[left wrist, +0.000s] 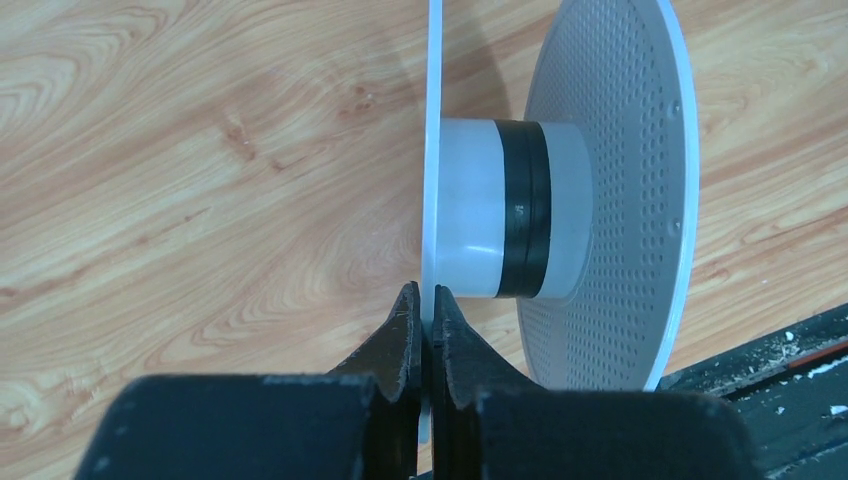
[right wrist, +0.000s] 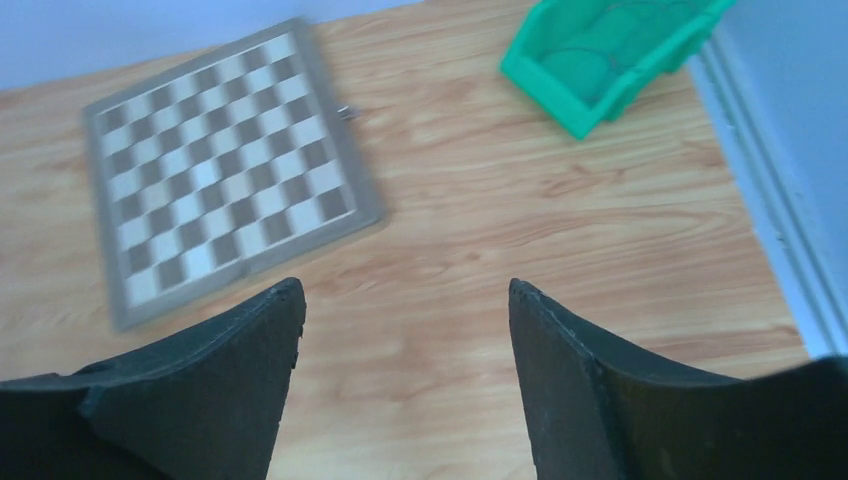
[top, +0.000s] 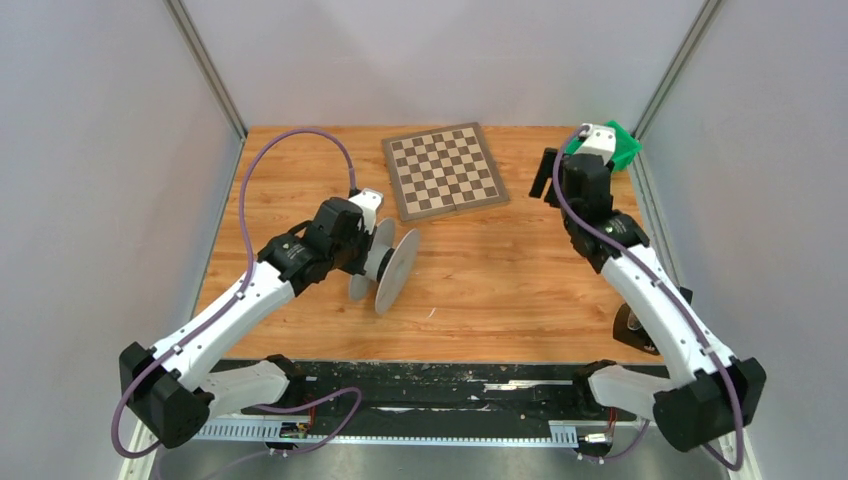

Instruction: Wrap the cables

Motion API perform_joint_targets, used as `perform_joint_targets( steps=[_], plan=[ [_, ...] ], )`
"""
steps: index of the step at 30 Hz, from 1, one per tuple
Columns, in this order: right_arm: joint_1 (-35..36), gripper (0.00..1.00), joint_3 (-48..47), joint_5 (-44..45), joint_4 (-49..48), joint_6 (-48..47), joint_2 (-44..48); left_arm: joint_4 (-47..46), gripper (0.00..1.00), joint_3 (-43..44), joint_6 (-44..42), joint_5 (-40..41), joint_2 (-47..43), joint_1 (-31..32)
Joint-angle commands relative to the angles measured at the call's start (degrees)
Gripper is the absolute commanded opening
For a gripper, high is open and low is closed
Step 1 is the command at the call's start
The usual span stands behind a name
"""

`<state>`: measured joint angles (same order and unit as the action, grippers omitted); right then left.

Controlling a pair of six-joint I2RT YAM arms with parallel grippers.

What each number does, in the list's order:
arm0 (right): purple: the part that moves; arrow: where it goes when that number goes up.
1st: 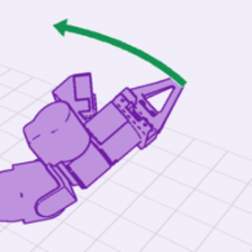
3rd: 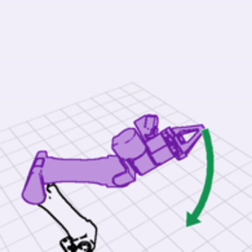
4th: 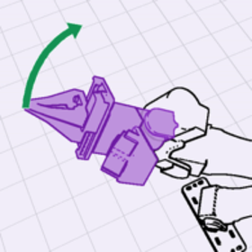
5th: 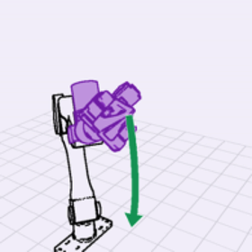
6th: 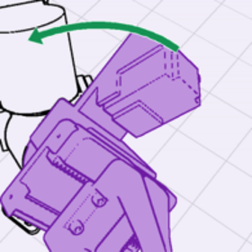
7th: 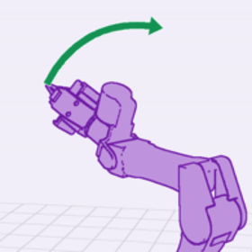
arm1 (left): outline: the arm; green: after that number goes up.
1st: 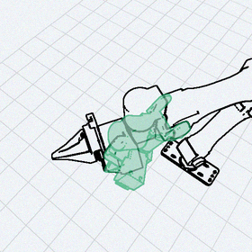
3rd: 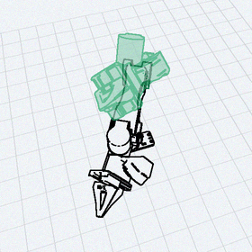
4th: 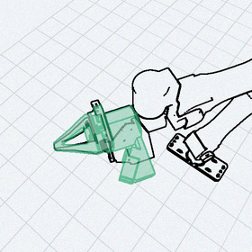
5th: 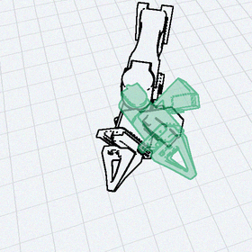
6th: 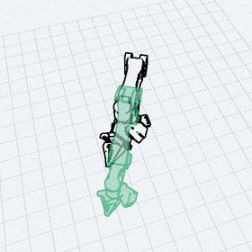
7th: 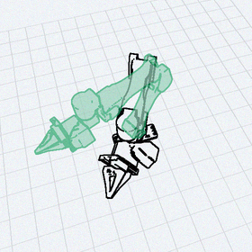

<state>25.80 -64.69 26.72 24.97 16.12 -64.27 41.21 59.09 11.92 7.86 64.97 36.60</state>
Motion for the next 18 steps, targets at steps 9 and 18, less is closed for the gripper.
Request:
perform_joint_targets(
  steps=[9,18],
  plan=[
    [-25.06,0.60,-15.58,-6.54,-15.65,8.54,-28.89,-6.98,0.01,-2.85,-0.21,1.39,-8.63,-0.12],
    [-30.97,0.53,-35.69,-1.54,-15.66,21.56,-50.67,-7.03,0.01,-2.89,-0.23,2.21,-8.12,-0.13]
  ],
)
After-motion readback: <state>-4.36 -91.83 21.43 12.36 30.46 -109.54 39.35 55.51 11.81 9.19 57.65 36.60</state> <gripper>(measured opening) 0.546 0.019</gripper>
